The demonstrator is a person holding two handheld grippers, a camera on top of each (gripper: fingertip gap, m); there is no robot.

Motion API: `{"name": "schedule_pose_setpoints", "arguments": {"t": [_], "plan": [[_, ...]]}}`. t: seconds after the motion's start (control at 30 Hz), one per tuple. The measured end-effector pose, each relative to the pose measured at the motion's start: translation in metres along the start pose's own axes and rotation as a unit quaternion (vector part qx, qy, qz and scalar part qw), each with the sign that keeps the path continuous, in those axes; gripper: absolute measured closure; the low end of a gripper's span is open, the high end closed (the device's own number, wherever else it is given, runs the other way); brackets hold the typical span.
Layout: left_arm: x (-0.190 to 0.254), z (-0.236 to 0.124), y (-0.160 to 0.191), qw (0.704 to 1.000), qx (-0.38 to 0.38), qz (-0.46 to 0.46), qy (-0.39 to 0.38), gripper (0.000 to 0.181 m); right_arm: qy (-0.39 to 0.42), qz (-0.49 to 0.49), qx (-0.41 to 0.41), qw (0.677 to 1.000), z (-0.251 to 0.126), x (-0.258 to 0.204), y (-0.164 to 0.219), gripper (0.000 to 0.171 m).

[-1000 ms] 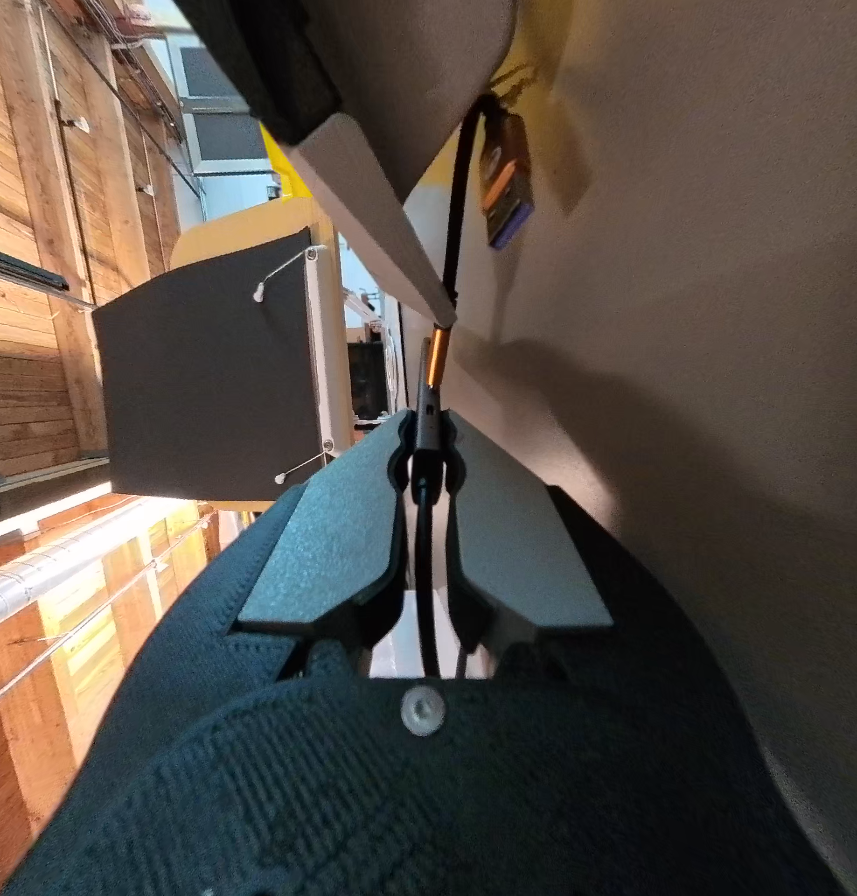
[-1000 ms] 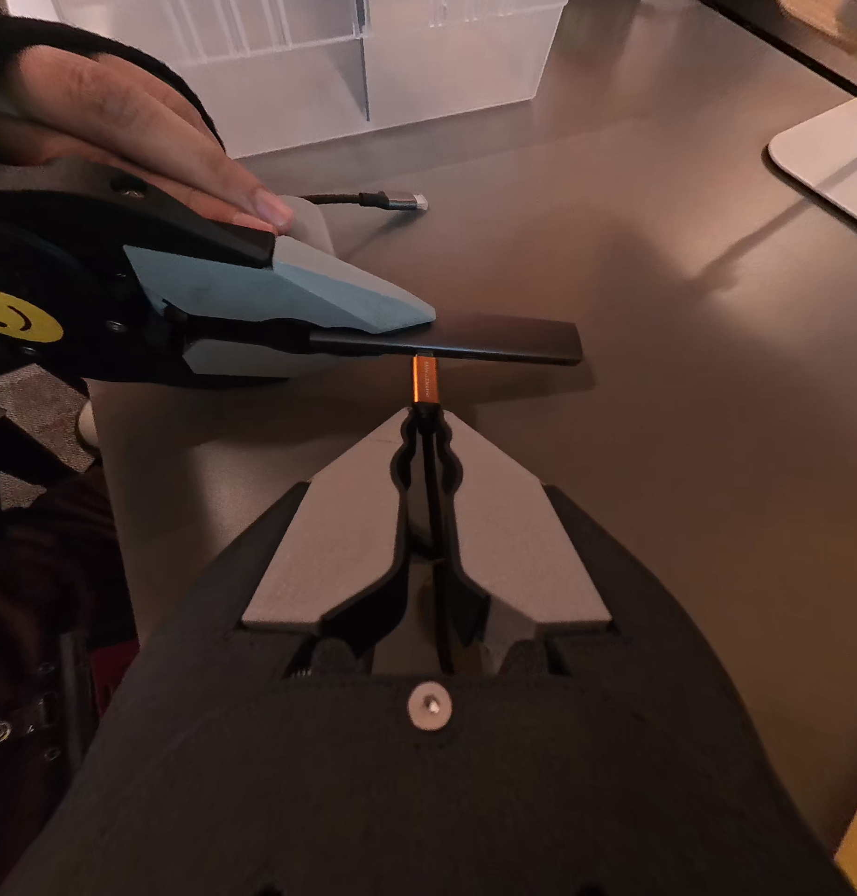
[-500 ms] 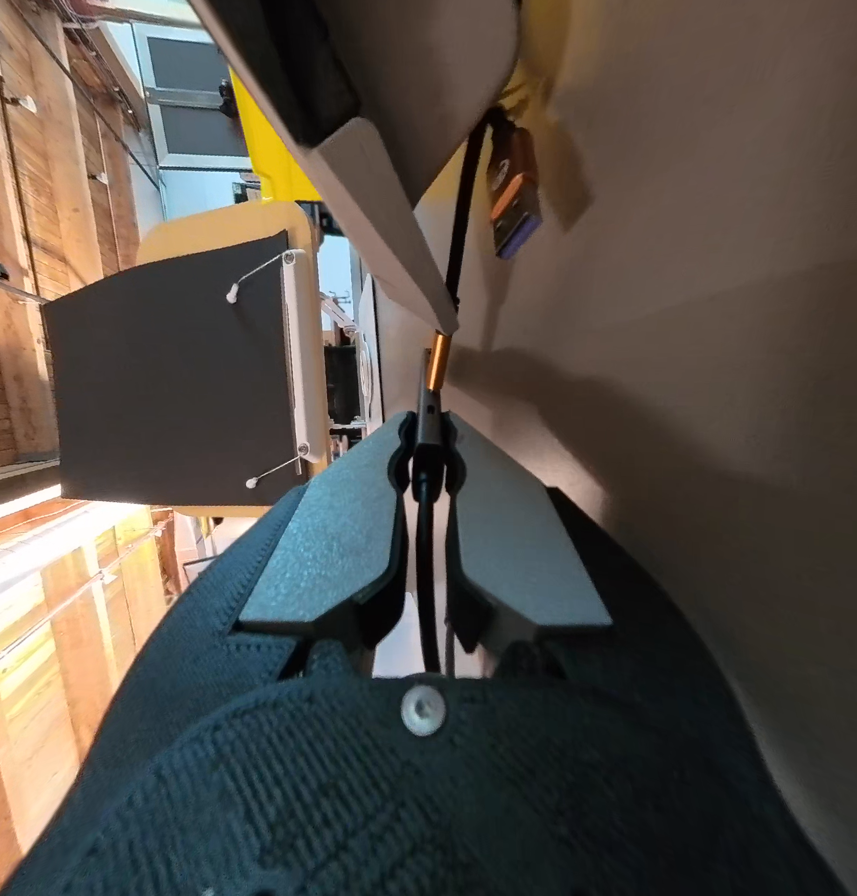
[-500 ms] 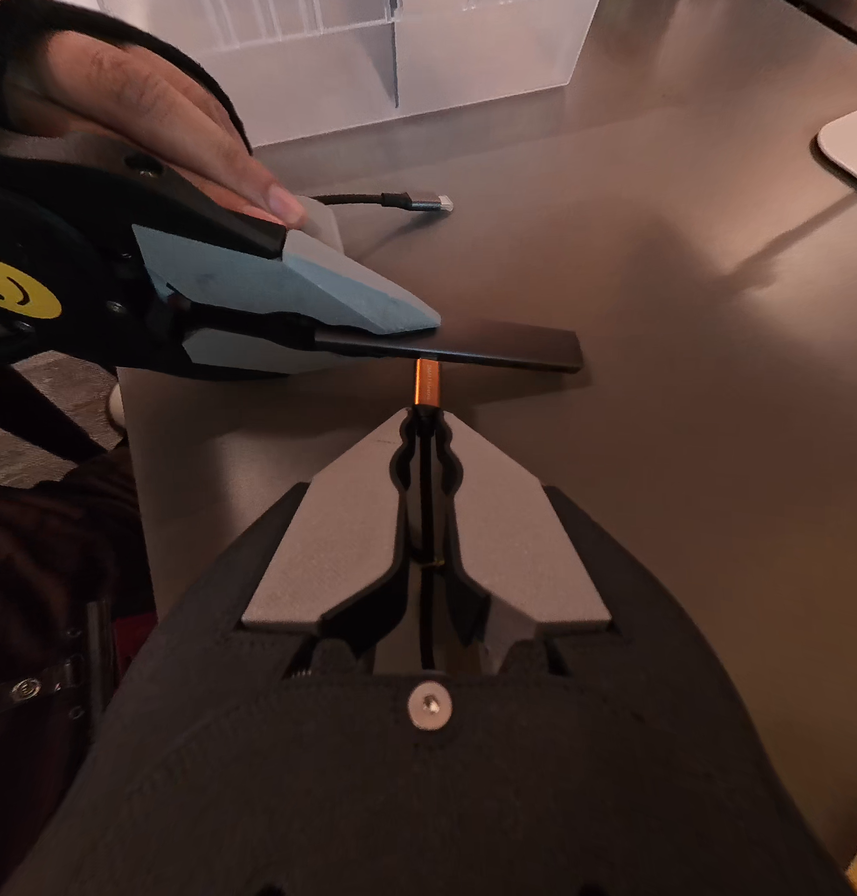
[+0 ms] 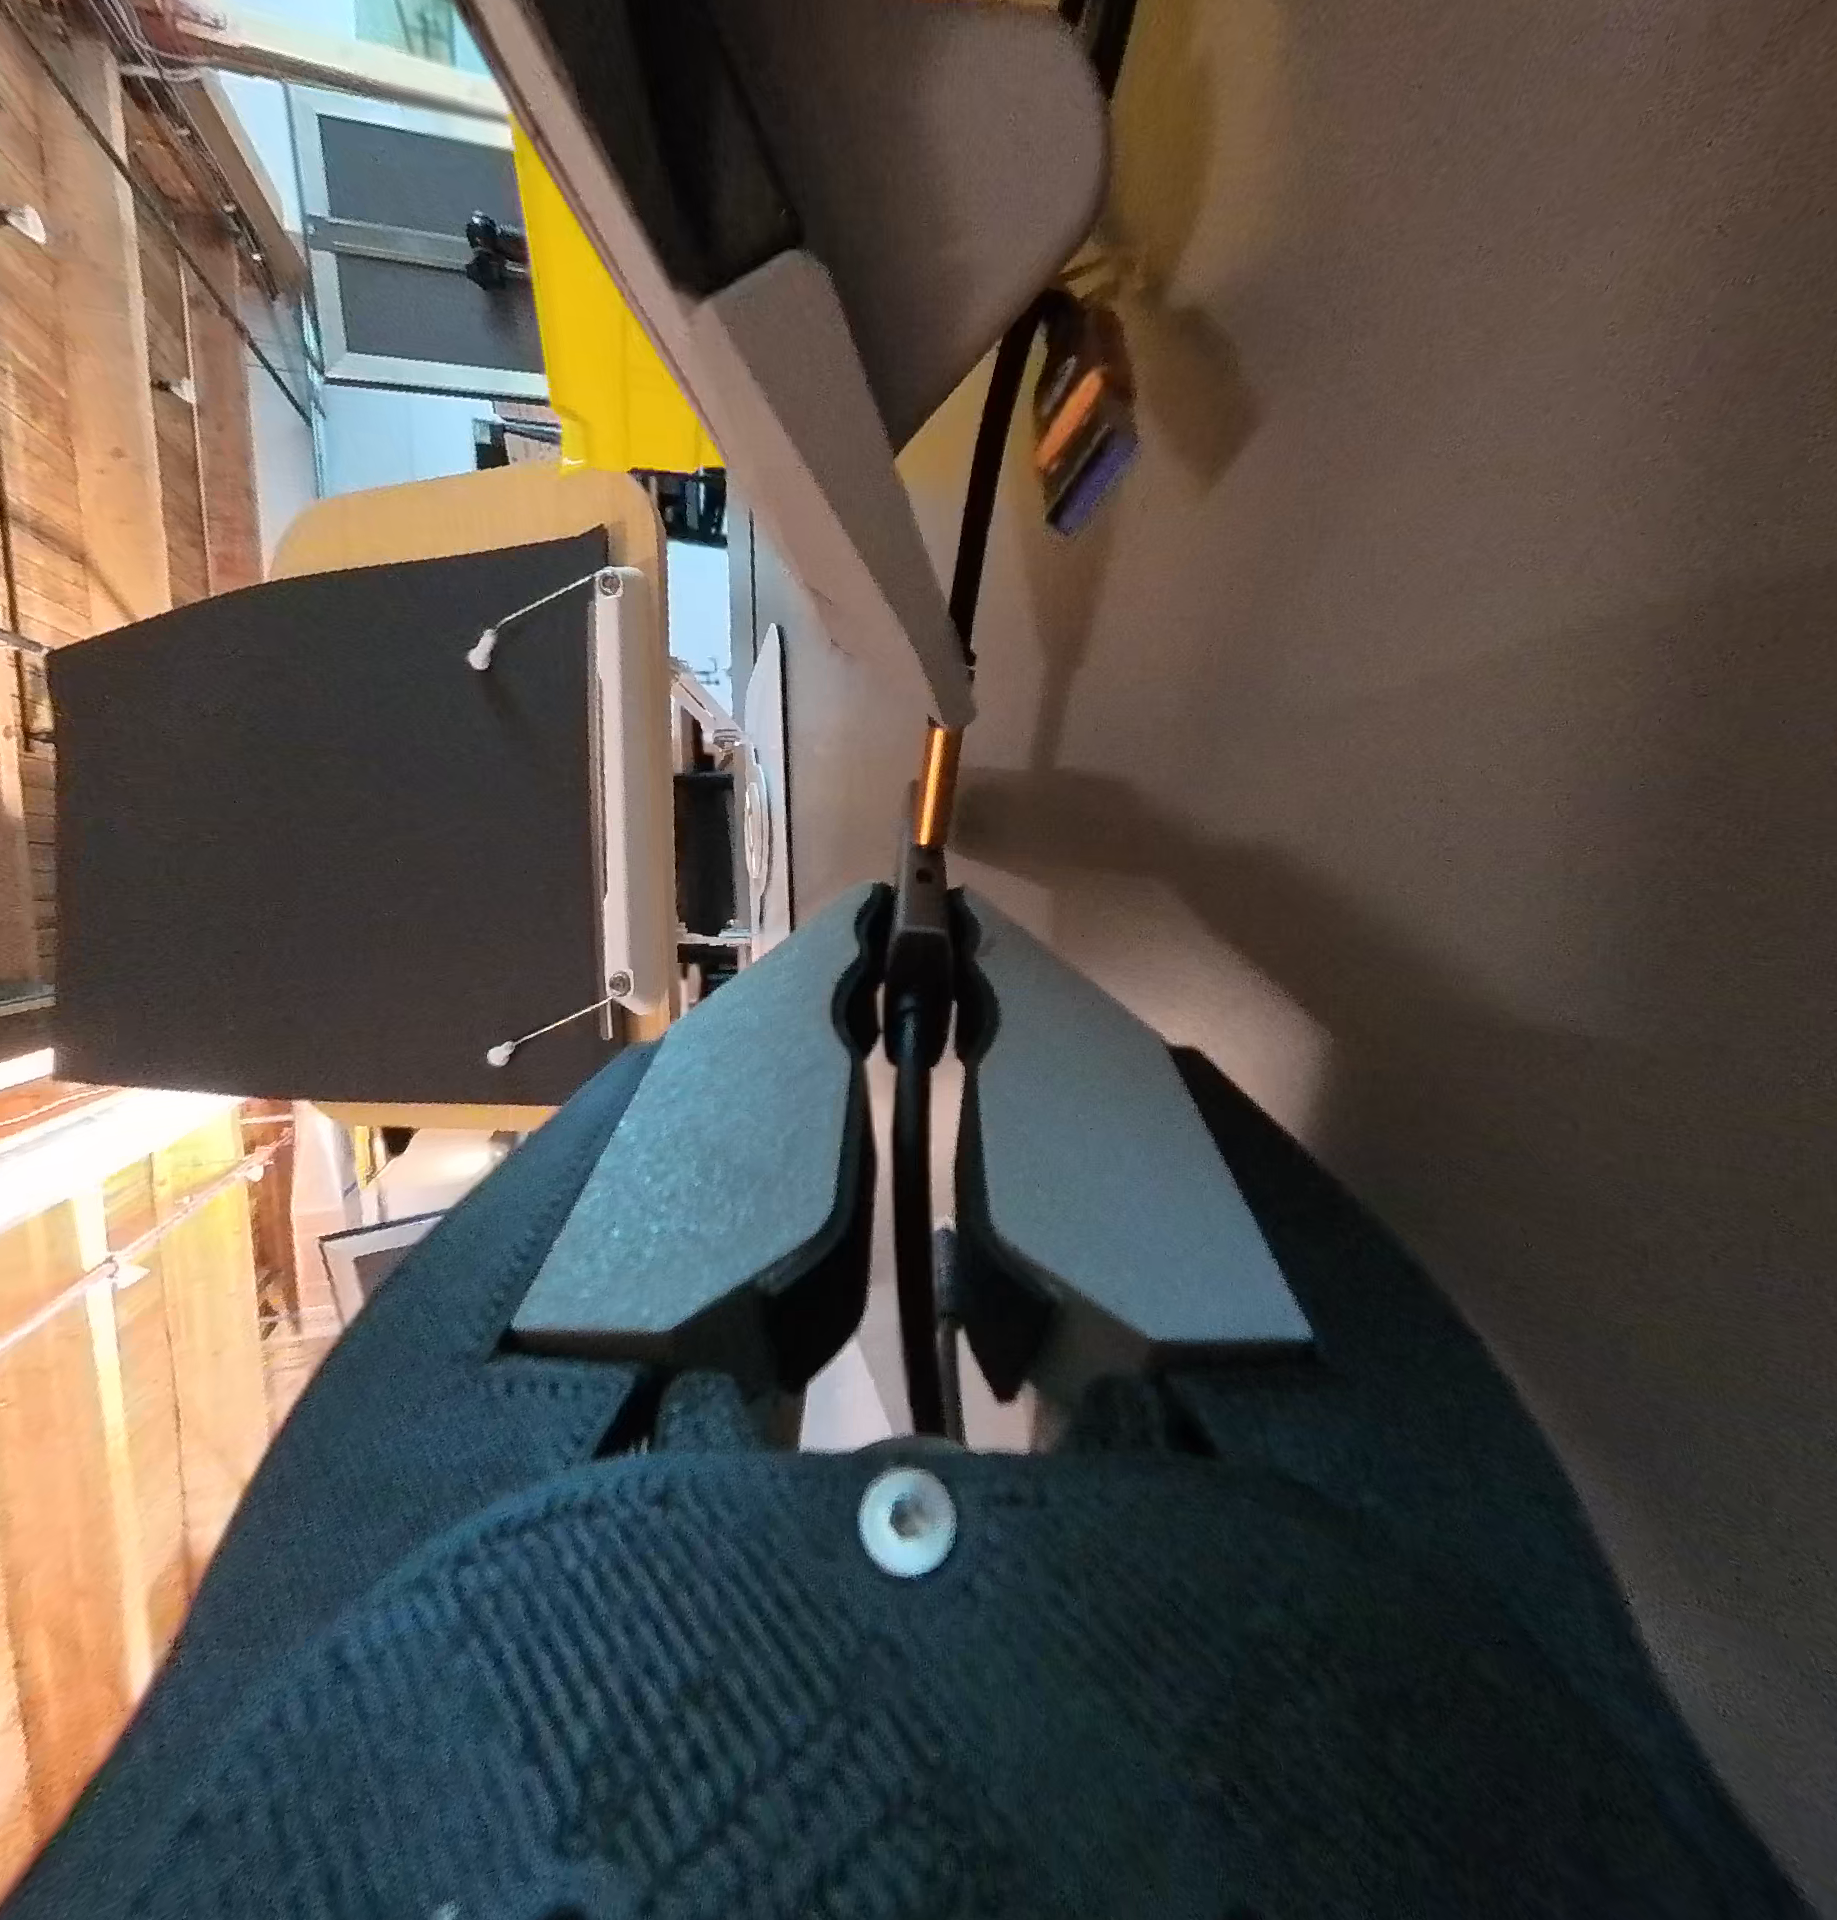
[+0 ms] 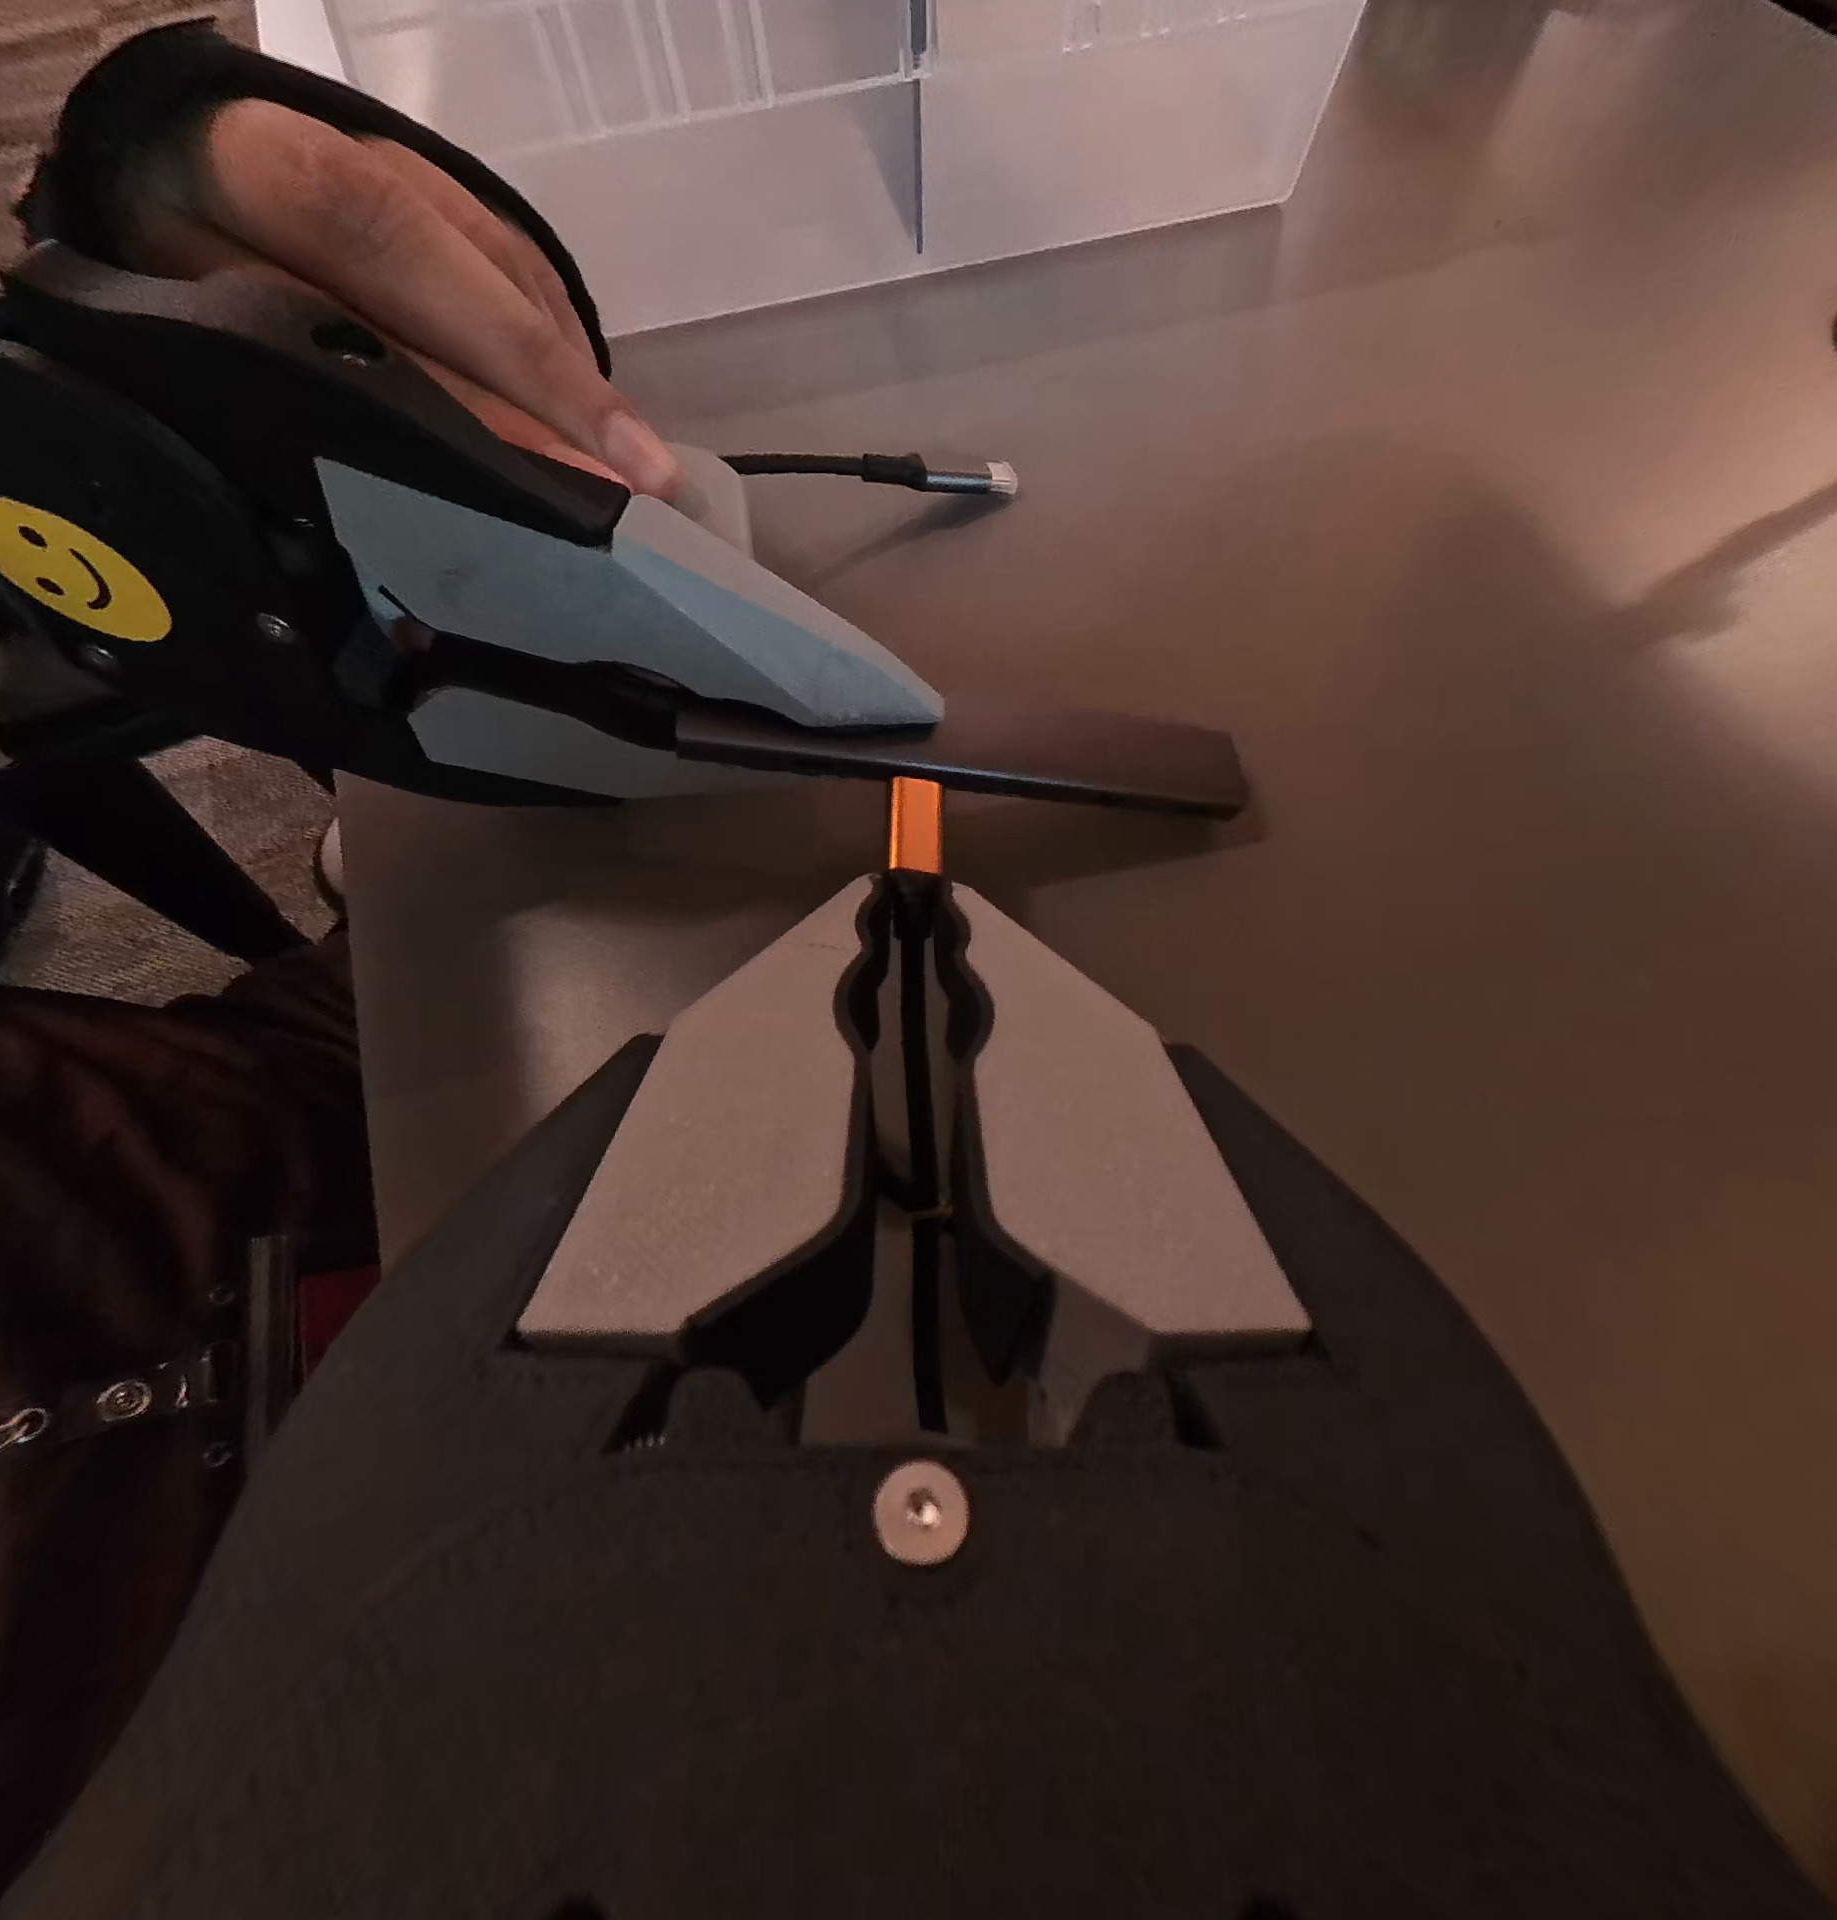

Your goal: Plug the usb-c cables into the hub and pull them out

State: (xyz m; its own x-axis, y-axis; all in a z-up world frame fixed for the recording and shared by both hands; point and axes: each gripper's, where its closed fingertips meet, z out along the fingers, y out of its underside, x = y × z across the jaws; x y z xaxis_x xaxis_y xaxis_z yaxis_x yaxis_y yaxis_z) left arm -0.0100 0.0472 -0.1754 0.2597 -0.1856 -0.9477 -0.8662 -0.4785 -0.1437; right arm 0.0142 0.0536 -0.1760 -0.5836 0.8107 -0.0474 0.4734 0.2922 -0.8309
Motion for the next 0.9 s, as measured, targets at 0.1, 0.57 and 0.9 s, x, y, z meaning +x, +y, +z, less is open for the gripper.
{"name": "schedule_pose_setpoints", "arguments": {"t": [0.1, 0.57, 0.9], "plan": [[-0.004, 0.001, 0.001, 1.0, 0.013, -0.024, 0.001, 0.175, -0.005, 0.013, 0.024, 1.0, -0.003, 0.002, -0.006, 0.166], [-0.018, 0.0, 0.0, 0.995, -0.003, 0.053, -0.083, 0.175, 0.008, 0.018, 0.05, 0.999, -0.006, 0.005, -0.012, 0.165], [-0.013, 0.003, 0.001, 0.999, 0.002, 0.005, -0.047, 0.174, 0.042, -0.025, 0.047, 0.998, -0.007, 0.007, -0.012, 0.165]]}}
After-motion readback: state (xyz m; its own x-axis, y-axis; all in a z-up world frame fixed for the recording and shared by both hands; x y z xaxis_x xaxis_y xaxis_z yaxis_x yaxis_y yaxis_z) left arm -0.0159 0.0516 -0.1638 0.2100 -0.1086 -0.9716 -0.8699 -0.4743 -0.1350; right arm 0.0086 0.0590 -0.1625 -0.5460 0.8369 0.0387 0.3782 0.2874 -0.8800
